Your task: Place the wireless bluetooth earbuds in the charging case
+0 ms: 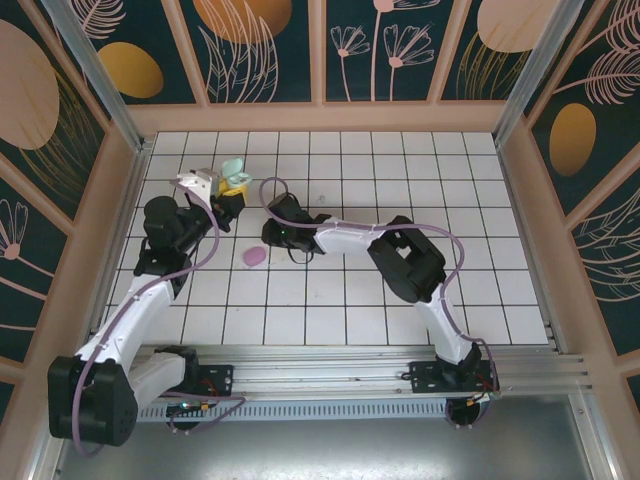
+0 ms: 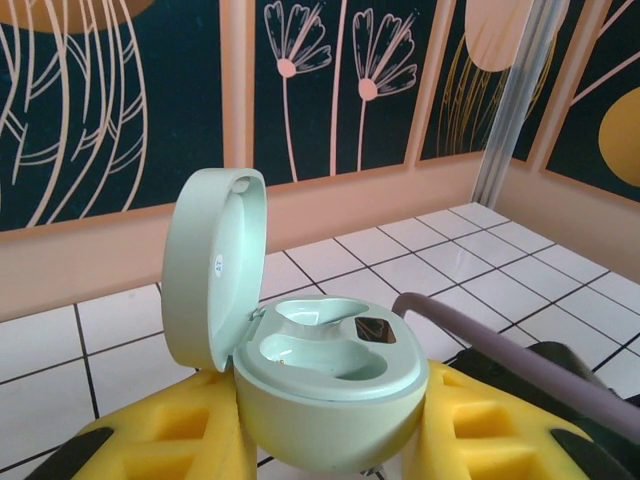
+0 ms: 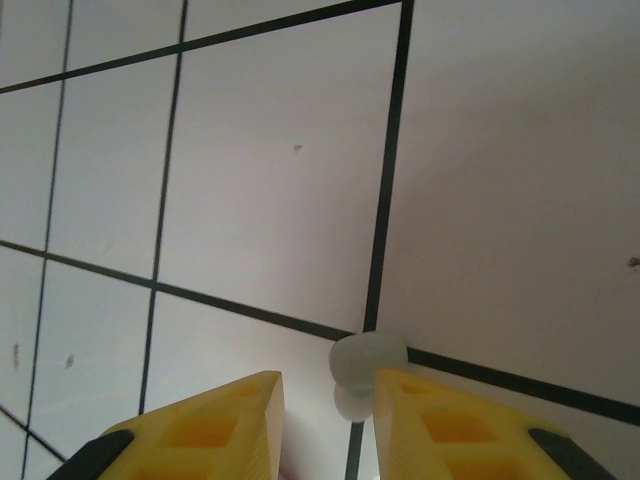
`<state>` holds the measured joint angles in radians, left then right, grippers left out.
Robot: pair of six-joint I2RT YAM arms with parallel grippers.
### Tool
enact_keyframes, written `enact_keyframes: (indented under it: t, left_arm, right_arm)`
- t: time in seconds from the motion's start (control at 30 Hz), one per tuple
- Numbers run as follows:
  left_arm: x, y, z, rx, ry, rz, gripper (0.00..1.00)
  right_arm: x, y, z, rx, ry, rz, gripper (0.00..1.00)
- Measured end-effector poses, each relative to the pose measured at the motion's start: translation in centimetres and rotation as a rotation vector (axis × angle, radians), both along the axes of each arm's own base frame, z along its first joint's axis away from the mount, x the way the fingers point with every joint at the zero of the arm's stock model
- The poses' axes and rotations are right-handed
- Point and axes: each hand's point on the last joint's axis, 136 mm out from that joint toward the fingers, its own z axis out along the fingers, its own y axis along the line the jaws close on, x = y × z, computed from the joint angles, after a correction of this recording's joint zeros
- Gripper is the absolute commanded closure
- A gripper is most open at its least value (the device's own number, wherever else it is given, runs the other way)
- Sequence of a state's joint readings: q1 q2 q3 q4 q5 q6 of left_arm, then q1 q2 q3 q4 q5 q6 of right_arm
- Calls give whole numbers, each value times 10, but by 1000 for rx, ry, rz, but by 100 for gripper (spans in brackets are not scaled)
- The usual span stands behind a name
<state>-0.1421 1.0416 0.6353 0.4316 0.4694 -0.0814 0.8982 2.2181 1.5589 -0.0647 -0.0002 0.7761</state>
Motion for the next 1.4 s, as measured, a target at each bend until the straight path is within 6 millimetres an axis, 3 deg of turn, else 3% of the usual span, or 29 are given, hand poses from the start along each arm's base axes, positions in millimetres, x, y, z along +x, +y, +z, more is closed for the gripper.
enact_keyframes:
  t: [0.53, 1.03, 1.13, 1.27, 1.4]
  left_arm:
    - [-8, 6, -2, 12, 3, 29, 100]
    - [-10, 12, 5, 26, -26, 55, 100]
    - [-14, 7, 3, 26, -25, 22, 100]
    - [-21, -2, -10, 32, -1, -41, 100]
    - [-30, -10, -22, 31, 14, -109, 100]
  right_arm:
    - [8, 14, -15, -124, -8, -9, 69]
    - [9, 12, -16, -234, -42, 68, 86]
    - [4, -3, -15, -242, -41, 71, 86]
    - [-10, -41, -12, -241, 3, 63, 87]
    - [-10, -88, 12, -185, 14, 13, 87]
